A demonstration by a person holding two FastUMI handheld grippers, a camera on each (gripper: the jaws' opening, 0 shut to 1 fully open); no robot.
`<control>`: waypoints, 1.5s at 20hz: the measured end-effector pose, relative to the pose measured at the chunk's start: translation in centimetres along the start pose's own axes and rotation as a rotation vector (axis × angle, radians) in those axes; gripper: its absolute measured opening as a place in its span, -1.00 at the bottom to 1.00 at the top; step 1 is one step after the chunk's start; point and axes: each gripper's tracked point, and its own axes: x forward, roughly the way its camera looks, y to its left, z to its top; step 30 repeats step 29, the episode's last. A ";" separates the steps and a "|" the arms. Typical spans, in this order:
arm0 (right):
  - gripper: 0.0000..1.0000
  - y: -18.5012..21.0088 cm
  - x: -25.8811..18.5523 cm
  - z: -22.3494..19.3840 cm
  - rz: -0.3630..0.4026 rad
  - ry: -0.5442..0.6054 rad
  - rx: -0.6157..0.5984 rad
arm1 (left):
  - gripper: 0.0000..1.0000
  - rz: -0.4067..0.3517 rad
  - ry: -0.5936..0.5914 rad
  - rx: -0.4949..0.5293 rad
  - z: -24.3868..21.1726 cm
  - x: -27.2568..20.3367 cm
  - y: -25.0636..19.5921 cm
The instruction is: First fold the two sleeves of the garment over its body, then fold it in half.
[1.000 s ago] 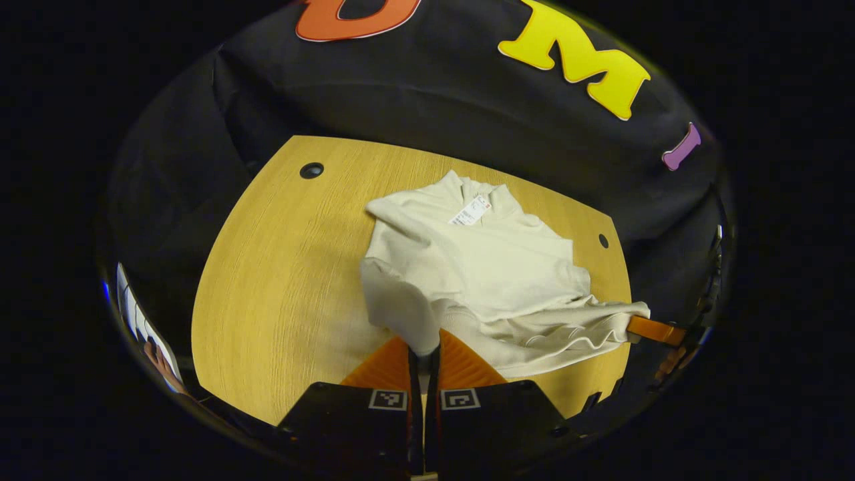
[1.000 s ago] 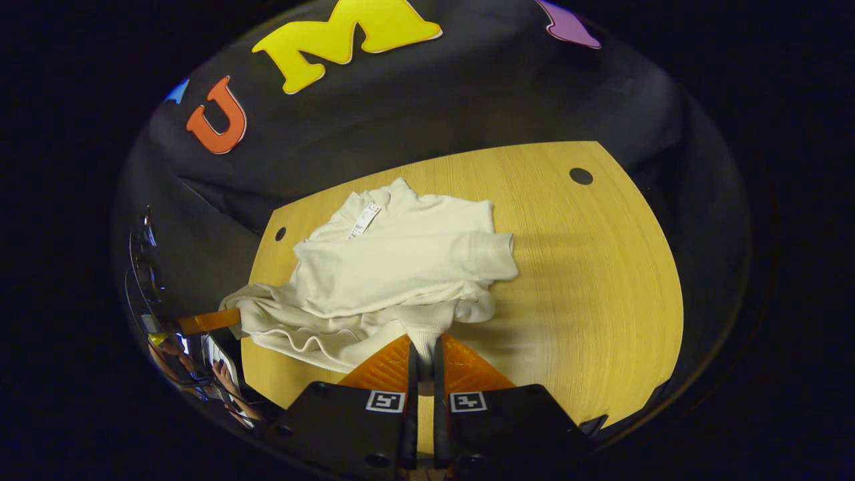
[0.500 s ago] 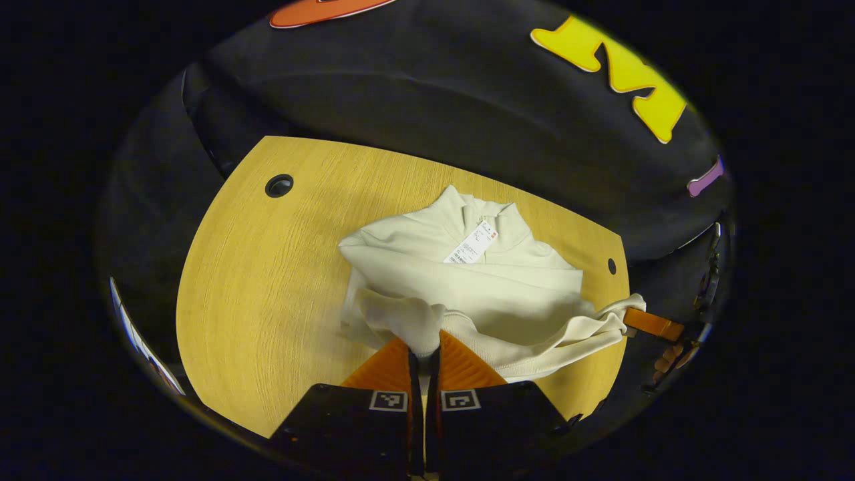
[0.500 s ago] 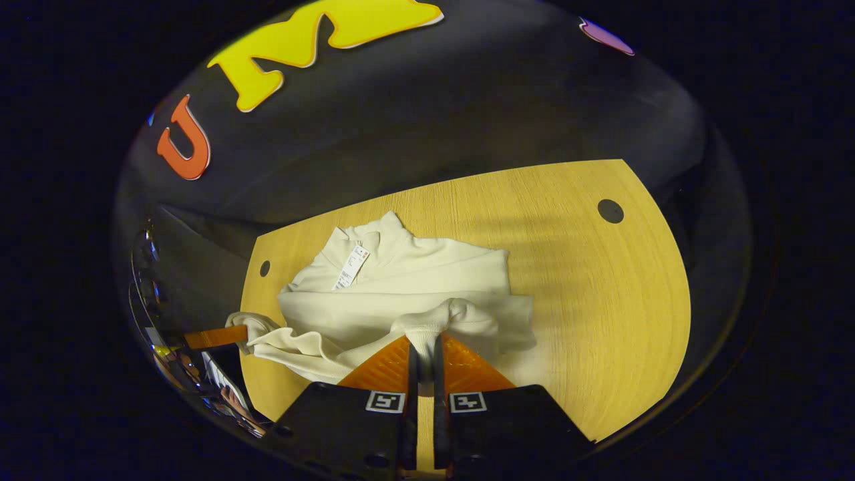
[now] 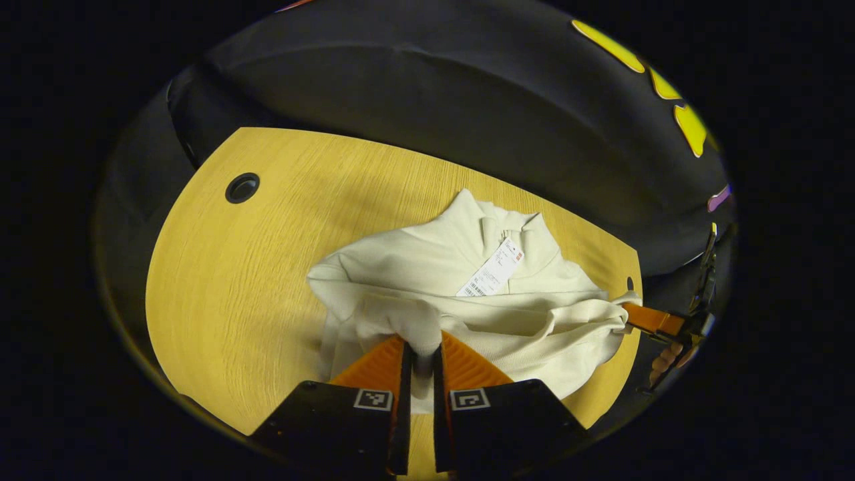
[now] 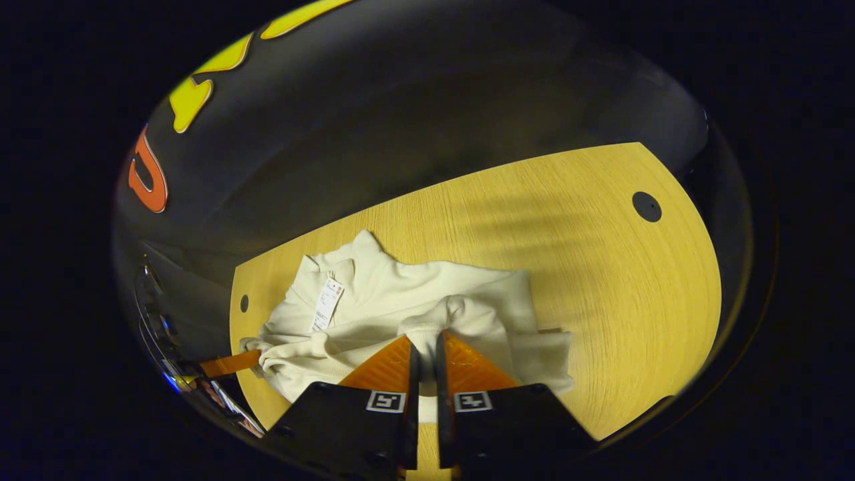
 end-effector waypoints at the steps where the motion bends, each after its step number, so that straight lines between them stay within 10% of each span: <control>1: -0.72 0.3 0.4 0.2 0.013 -0.010 0.000 | -0.65 -0.004 -0.017 -0.003 0.3 0.3 0.0; 4: -0.68 1.3 0.1 0.9 0.048 -0.057 -0.002 | -0.47 -0.038 -0.057 -0.010 1.2 0.9 -0.8; 6: -0.02 2.2 -0.5 1.4 0.064 -0.085 -0.014 | 0.56 -0.035 -0.072 -0.009 1.4 0.9 -1.2; 10: 0.96 2.2 -2.9 2.2 0.032 -0.182 -0.095 | 0.97 0.037 -0.195 0.088 3.6 -1.3 -0.6; 30: 0.96 6.0 -37.4 -3.5 0.001 -0.692 -0.327 | 0.95 0.098 -0.831 0.214 3.7 -34.2 -4.7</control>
